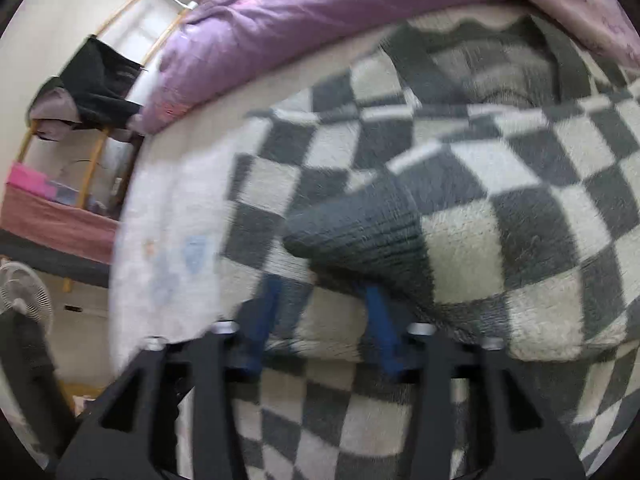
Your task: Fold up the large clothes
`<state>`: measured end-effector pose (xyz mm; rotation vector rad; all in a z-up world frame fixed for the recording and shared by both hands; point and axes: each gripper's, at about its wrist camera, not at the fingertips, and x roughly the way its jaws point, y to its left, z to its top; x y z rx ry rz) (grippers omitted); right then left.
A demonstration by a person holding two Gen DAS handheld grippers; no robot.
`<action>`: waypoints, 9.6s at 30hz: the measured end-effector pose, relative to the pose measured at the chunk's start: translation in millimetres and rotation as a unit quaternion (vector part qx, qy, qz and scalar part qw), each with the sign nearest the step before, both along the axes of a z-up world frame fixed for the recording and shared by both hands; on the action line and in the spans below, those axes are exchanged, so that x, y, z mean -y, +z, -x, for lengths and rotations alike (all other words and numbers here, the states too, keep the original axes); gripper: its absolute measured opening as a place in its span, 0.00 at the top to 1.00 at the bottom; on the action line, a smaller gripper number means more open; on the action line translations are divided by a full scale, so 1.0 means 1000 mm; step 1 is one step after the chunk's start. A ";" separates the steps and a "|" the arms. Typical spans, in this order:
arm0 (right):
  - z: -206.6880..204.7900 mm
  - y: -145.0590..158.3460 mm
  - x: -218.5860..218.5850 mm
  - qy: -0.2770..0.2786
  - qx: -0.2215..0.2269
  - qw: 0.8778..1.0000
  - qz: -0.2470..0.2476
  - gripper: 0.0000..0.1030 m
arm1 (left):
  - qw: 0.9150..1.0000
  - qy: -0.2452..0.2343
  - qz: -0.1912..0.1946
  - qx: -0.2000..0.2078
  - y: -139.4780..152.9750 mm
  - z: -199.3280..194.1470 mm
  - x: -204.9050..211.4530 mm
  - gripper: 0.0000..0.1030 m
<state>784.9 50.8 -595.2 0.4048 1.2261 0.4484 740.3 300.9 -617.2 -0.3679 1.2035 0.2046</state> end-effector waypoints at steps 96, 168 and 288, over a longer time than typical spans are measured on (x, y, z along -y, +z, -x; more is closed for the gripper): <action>0.240 0.048 0.336 -0.159 -0.032 0.981 0.105 0.83 | 0.996 -0.079 0.044 0.018 0.047 0.191 -0.011 0.83; 0.205 -0.046 0.070 -0.043 -0.105 0.984 0.136 1.00 | 0.979 0.097 0.175 -0.036 -0.074 0.318 -0.015 0.25; 0.047 -0.018 0.338 -0.040 -0.027 0.997 0.053 0.96 | 0.984 -0.078 0.157 -0.018 -0.024 0.121 0.267 0.17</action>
